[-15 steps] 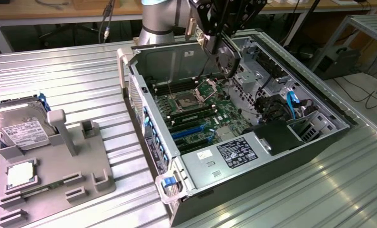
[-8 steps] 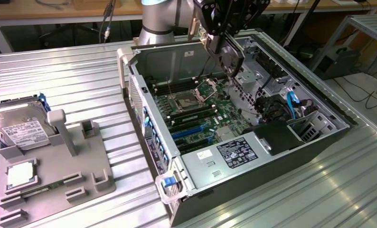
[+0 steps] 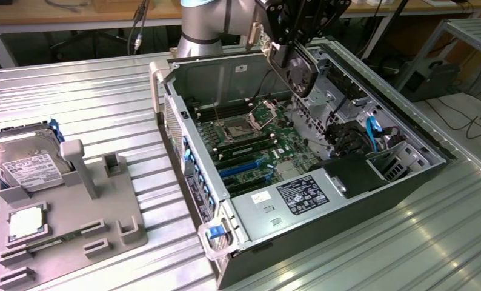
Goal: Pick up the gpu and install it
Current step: 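Pick up the gpu and move the gpu toward the slot, then insert the gpu into the slot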
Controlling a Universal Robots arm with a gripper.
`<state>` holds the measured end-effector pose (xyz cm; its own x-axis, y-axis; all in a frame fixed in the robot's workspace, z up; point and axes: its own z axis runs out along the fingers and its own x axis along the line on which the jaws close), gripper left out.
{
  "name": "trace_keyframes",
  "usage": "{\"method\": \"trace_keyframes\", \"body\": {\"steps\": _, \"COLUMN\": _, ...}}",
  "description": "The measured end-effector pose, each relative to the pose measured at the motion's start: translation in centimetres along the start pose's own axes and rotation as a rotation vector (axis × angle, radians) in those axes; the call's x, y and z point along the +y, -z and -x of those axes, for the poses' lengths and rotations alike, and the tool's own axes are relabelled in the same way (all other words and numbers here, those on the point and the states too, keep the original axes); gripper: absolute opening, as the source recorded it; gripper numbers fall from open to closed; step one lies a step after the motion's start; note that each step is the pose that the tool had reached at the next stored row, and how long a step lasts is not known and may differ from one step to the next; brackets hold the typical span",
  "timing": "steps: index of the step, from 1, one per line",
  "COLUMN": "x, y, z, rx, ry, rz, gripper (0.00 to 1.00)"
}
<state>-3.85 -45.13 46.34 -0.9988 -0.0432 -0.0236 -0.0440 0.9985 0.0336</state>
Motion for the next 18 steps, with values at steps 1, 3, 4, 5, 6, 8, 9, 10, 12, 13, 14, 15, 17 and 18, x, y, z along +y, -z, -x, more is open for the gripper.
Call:
{"method": "trace_keyframes", "body": {"steps": 1, "x": -0.01, "y": -0.01, "z": 0.15, "rx": 0.0, "ry": 0.0, "rz": 0.0001, "gripper": 0.28}}
{"method": "trace_keyframes", "body": {"steps": 3, "x": -0.02, "y": -0.01, "z": 0.49, "rx": 0.0, "ry": 0.0, "rz": 0.0001, "gripper": 0.28}}
{"method": "trace_keyframes", "body": {"steps": 4, "x": -0.03, "y": -0.02, "z": 0.65, "rx": 0.0, "ry": 0.0, "rz": 0.0001, "gripper": 0.28}}
{"method": "trace_keyframes", "body": {"steps": 5, "x": -0.04, "y": -0.02, "z": 0.79, "rx": 0.0, "ry": 0.0, "rz": 0.0001, "gripper": 0.28}}
{"method": "trace_keyframes", "body": {"steps": 6, "x": -0.04, "y": -0.03, "z": 0.91, "rx": 0.0, "ry": 0.0, "rz": 0.0001, "gripper": 0.28}}
{"method": "trace_keyframes", "body": {"steps": 8, "x": -0.05, "y": -0.03, "z": 1.06, "rx": 0.0, "ry": 0.001, "rz": 0.0, "gripper": 0.28}}
{"method": "trace_keyframes", "body": {"steps": 9, "x": -0.05, "y": -0.03, "z": 1.06, "rx": 0.0, "ry": 0.0, "rz": 0.0, "gripper": 0.28}}
{"method": "trace_keyframes", "body": {"steps": 10, "x": -0.05, "y": -0.03, "z": 1.06, "rx": 0.0, "ry": 0.0, "rz": 0.0, "gripper": 0.28}}
{"method": "trace_keyframes", "body": {"steps": 12, "x": -0.05, "y": -0.03, "z": 1.06, "rx": 0.0, "ry": 0.0, "rz": 0.0, "gripper": 0.28}}
{"method": "trace_keyframes", "body": {"steps": 13, "x": -0.05, "y": -0.03, "z": 1.06, "rx": 0.0, "ry": 0.0, "rz": 0.0001, "gripper": 0.28}}
{"method": "trace_keyframes", "body": {"steps": 14, "x": -0.05, "y": -0.03, "z": 1.06, "rx": 0.0, "ry": 0.0, "rz": 0.0001, "gripper": 0.28}}
{"method": "trace_keyframes", "body": {"steps": 15, "x": -0.05, "y": -0.03, "z": 1.06, "rx": 0.0, "ry": 0.001, "rz": 0.0001, "gripper": 0.28}}
{"method": "trace_keyframes", "body": {"steps": 17, "x": -0.04, "y": -0.03, "z": 1.06, "rx": 0.0014, "ry": 0.039, "rz": 0.0008, "gripper": 0.28}}
{"method": "trace_keyframes", "body": {"steps": 18, "x": -0.04, "y": -0.04, "z": 1.06, "rx": 0.002, "ry": 0.057, "rz": 0.0013, "gripper": 0.28}}
